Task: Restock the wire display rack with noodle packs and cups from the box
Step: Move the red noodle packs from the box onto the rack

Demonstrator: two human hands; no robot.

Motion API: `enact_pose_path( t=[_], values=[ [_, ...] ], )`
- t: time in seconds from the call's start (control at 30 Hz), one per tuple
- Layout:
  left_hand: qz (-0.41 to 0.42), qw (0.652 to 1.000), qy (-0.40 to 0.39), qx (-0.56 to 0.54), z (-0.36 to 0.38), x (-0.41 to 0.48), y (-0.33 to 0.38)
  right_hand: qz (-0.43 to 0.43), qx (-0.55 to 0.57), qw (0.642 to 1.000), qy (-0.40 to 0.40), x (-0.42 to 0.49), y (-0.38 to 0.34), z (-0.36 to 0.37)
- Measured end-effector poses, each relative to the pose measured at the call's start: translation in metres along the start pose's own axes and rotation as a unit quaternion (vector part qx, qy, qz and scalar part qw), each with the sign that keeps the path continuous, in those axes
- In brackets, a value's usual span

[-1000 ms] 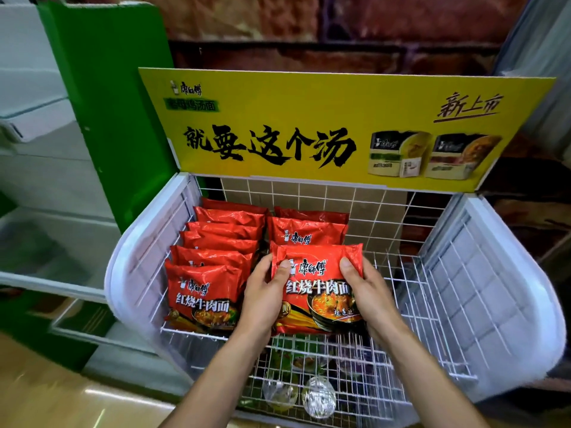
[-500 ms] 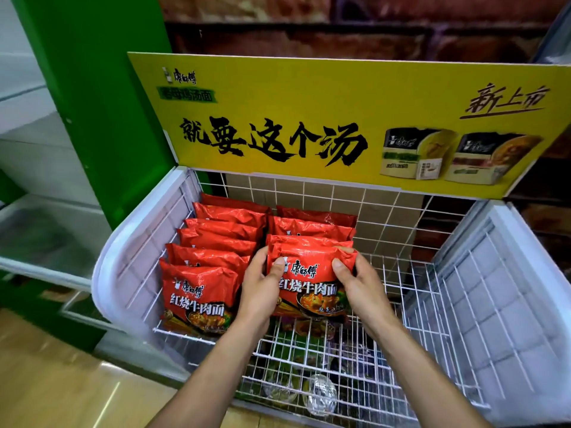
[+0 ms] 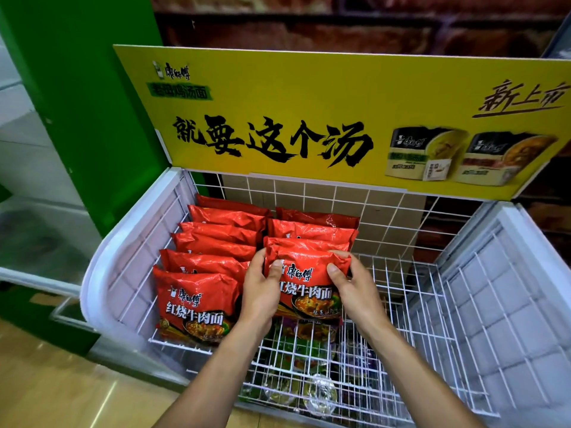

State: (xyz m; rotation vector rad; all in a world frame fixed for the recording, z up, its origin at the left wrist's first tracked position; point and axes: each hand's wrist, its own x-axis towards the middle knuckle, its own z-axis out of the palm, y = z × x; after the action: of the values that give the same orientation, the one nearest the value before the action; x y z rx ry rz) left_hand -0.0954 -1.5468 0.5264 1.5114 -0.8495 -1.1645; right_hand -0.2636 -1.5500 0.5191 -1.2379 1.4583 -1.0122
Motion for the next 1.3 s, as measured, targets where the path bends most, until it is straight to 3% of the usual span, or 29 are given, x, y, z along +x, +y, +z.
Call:
enact_pose_path(
  t=[0.33,0.6,1.0,1.17,1.3],
  values=[
    [0.019,0.998,-0.033,0.052,-0.006,-0.001,-0.012,-0.035,-0.068,0.997,0.013,-0.005,0.011,0.007],
    [0.05,0.993,-0.057,0.095,-0.013,-0.011,-0.019,-0.039,-0.052,0.997,0.041,-0.013,0.017,0.011],
    [-0.013,0.975,-0.136,0.174,-0.029,-0.028,-0.03,-0.023,-0.033,0.998,0.051,-0.043,0.018,0.008],
    [-0.013,0.958,-0.156,0.239,-0.037,-0.03,-0.041,0.06,-0.08,0.995,-0.008,-0.055,0.022,0.008],
    [0.002,0.953,-0.138,0.271,-0.039,-0.027,-0.043,0.069,-0.156,0.984,-0.047,-0.054,0.031,0.013]
  ],
)
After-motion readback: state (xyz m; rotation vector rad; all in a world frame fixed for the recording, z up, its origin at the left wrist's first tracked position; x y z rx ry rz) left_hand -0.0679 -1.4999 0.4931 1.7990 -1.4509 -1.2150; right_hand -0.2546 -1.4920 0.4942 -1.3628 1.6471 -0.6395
